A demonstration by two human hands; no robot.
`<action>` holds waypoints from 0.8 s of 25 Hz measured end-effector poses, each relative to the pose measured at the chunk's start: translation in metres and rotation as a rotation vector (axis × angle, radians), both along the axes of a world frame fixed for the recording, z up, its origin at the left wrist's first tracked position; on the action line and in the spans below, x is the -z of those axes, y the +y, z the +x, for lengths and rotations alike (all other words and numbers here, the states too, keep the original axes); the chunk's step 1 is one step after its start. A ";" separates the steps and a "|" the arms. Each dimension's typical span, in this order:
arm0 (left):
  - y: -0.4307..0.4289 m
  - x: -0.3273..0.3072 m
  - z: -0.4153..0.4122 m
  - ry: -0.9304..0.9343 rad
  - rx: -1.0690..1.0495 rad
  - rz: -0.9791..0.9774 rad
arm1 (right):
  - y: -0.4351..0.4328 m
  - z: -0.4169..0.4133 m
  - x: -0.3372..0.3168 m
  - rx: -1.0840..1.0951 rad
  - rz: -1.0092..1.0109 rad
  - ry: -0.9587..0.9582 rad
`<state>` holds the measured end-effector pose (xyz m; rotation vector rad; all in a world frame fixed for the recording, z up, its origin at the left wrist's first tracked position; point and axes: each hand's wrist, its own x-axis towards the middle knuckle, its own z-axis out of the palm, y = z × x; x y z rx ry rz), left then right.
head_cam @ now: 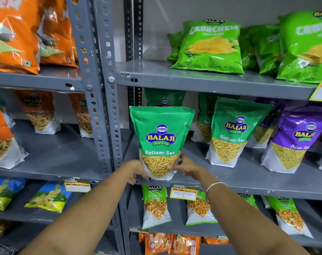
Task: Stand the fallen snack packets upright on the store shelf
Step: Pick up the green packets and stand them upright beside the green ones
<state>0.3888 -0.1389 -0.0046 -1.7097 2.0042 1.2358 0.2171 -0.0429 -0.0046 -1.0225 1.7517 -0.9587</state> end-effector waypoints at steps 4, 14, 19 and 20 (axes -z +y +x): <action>0.020 -0.012 -0.038 -0.227 0.310 0.363 | 0.019 -0.053 0.003 0.100 0.162 0.155; 0.050 0.013 -0.238 0.546 0.029 -0.213 | 0.060 -0.268 0.027 0.504 -0.139 0.216; 0.055 0.021 -0.283 0.637 -0.176 -0.256 | 0.038 -0.297 0.043 0.152 -0.142 -0.073; 0.058 0.022 -0.284 0.626 -0.201 -0.281 | 0.040 -0.292 0.042 0.144 -0.155 -0.078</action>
